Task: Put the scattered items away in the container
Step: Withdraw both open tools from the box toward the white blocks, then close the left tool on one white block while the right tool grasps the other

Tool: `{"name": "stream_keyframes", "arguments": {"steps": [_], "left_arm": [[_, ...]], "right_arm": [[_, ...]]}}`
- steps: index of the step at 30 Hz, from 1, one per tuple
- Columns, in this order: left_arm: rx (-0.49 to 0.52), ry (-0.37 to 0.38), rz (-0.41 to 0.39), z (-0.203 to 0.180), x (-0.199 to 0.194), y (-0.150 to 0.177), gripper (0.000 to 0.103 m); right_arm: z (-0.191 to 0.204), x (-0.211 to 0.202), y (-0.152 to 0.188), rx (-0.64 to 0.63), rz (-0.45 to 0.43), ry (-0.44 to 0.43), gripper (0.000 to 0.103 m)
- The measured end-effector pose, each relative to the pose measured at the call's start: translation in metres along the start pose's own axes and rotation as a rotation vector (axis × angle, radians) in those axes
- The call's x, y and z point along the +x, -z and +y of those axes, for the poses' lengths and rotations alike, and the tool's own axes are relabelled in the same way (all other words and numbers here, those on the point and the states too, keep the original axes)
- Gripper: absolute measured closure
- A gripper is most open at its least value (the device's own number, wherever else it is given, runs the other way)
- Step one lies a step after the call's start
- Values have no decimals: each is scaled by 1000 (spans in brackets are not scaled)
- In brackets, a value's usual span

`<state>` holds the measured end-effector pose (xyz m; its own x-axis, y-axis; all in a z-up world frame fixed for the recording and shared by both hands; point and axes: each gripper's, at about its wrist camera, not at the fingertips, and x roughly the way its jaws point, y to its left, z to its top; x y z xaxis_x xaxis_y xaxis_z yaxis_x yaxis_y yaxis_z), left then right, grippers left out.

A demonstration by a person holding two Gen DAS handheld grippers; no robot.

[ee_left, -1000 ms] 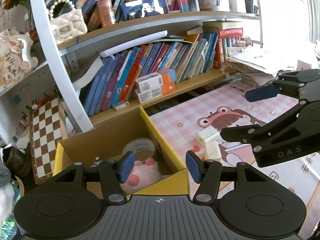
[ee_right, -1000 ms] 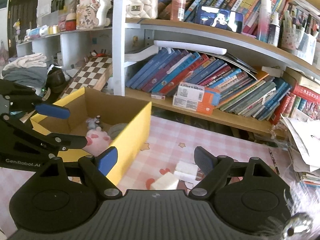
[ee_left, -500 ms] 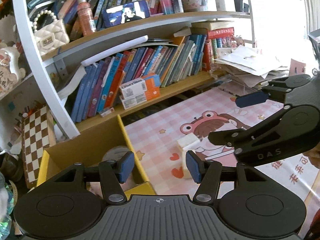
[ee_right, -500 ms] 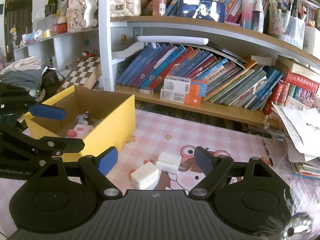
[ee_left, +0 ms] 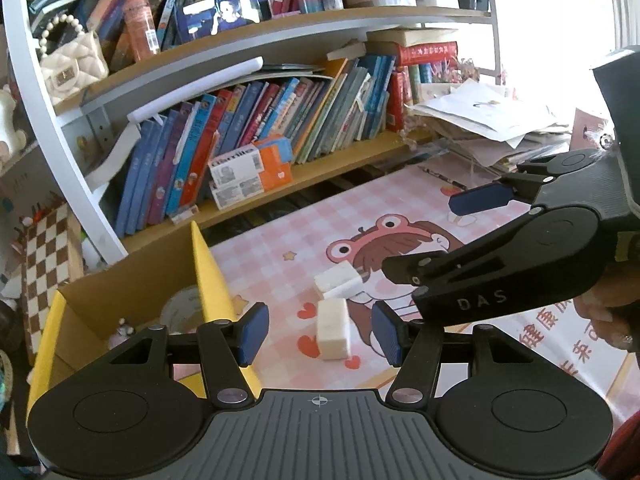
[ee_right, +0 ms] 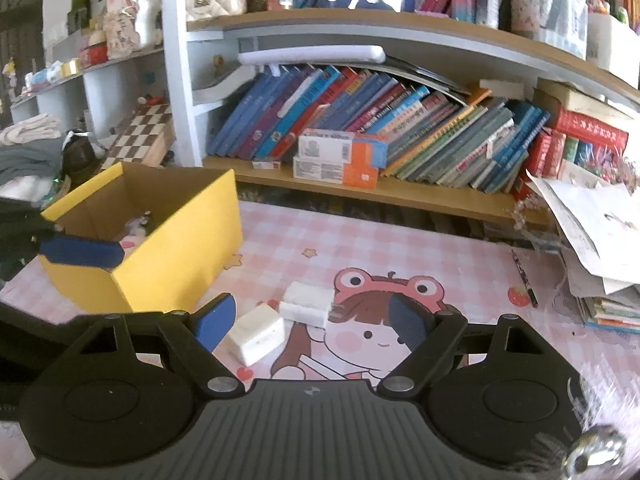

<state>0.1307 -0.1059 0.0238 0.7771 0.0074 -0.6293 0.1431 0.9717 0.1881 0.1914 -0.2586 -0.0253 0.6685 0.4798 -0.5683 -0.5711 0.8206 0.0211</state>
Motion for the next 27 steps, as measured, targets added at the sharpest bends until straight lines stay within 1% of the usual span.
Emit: {"name": "stream_keyframes", "arguments": {"steps": [14,22,27], "left_arm": [[-5,30,77,-13,35,10,45],[-21,40,117,-9,57,13,46],[-25,39,131,-7,73,13,46]], "right_arm": [[-22,25,12,54,61,36,20],[-25,44,13,59,97,30,21],[-26,58,14,63,114,21,23]]}}
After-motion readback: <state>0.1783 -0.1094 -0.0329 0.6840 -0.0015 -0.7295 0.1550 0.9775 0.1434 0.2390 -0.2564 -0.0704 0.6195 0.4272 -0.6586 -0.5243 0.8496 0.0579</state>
